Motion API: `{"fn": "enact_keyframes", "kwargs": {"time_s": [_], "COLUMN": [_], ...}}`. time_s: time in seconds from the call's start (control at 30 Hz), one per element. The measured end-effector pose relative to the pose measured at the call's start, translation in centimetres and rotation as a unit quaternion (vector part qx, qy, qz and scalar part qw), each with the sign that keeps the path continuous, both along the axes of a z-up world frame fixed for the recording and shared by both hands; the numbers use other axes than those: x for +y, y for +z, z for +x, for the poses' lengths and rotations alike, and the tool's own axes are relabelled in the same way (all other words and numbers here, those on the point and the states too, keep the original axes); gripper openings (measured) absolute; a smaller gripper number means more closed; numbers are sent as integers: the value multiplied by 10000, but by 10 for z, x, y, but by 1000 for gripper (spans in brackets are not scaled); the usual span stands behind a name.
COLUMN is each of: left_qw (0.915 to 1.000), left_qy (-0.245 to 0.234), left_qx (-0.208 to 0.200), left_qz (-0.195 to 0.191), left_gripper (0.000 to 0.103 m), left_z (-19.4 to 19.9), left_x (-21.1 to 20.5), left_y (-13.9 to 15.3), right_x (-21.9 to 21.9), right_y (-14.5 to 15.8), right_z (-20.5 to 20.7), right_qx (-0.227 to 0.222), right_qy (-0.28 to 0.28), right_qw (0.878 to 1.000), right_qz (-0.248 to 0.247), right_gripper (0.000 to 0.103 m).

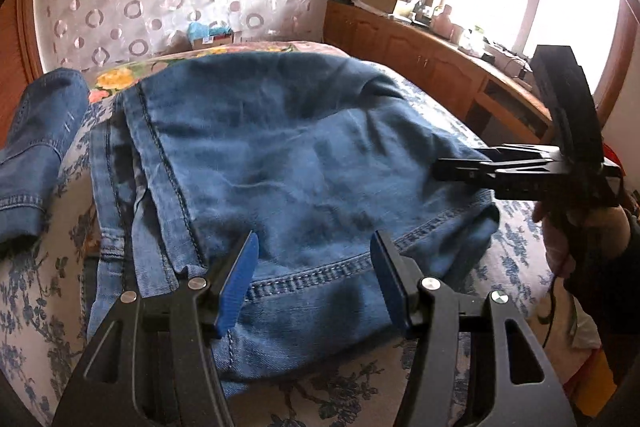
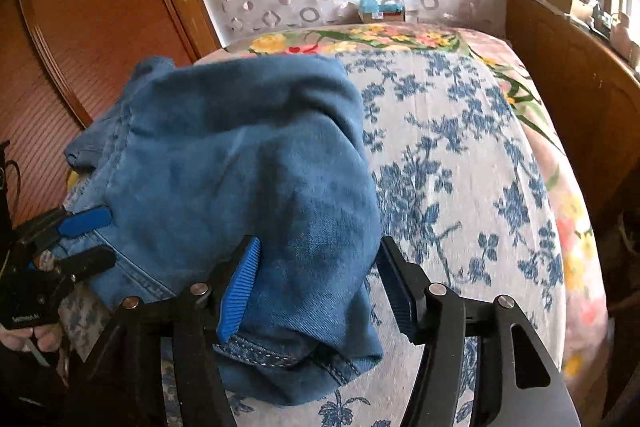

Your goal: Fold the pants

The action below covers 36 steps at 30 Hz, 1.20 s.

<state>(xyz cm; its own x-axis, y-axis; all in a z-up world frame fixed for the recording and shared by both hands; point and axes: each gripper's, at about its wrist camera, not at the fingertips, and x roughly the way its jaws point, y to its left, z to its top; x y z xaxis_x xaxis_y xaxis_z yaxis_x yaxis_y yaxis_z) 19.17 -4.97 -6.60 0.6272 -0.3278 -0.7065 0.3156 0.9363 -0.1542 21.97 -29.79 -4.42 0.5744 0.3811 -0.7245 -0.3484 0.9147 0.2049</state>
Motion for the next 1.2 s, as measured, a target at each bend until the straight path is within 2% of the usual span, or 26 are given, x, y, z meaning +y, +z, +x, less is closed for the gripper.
{"fn": "enact_keyframes", "kwargs": {"time_s": [0.13,0.23,0.3,0.43,0.5,0.67,0.83,1.03,1.2], "left_qw": [10000,9999,9999,9999,9999,9999,9984,9937,9883], "left_qy": [9,11,1,-37,-43,127,439,970,1399], "left_qx": [33,42,47,39,44,-2,-344,-551,-612], "left_qz": [74,103,110,146,130,31,-52,-58,-45], "left_gripper": [59,59,59,59,59,59,59,59,59], "left_z": [3,6,7,6,5,-7,-30,-59,-80], "left_x": [-2,-4,-4,-5,-4,14,54,109,149], "left_y": [-6,-9,-11,-15,-15,-1,28,43,44], "right_x": [2,15,15,19,19,22,53,101,154], "right_y": [-5,11,7,6,11,42,76,92,83], "right_z": [-2,-13,-15,-18,-22,-35,-51,-55,-53], "right_qx": [85,147,132,153,-45,-615,-1073,-1329,-1358], "right_qy": [4,99,135,355,405,414,786,1266,1870], "right_qw": [9999,9995,9994,9976,9976,9948,9886,9800,9700], "right_qz": [79,251,288,579,569,694,702,768,749], "right_gripper": [62,62,59,22,15,13,13,13,13]}}
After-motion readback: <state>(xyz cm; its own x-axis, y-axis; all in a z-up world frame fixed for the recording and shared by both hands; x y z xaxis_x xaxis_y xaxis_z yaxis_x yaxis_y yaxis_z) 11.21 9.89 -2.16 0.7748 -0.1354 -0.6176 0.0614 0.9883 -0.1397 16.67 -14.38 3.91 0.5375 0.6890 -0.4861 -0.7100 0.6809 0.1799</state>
